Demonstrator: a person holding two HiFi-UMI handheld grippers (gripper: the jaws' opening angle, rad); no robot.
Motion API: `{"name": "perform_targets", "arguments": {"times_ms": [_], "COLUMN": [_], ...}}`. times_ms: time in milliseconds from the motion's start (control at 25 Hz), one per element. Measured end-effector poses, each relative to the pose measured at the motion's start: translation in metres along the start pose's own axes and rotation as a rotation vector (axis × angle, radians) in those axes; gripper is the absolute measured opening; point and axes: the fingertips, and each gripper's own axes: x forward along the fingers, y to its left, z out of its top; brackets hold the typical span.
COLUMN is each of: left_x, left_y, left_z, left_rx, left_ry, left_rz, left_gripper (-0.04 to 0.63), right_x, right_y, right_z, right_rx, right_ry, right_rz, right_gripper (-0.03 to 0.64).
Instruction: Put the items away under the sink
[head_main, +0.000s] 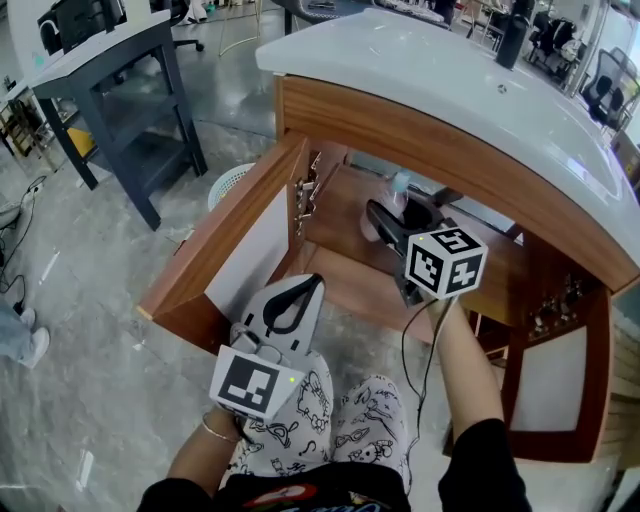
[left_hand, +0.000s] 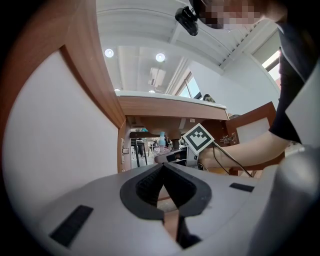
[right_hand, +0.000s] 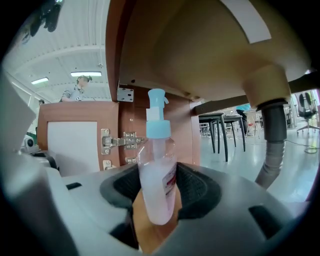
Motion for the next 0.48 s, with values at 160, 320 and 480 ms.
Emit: {"name": "perform_targets", "arguments": {"times_ms": [160,320,480], "left_x": [0.002,0.001,0.002], "left_y": [0.001,0.001,0.001], "left_z": [0.002,-0.003,-0.005], "left_rx": [-0.003,-0.015,-0.013], "left_ry": [-0.012,-0.005,-0.004], "left_rz": [-0.004,-0.011,-0.019], "left_gripper": [0.008,0.008,0.008], "right_x": [0.010,0.020,0.026], "right_y": [-0.001,-0.001,-0.005], "right_z": [0.001,-0.004,-0.003], "right_rx": [-0.053,-0.047,-0.032], "right_ry": [0.012,0.028,0.025], "right_rz": [0.004,0.005,-0.006], "right_gripper": [0.213,0.213,0.213]}}
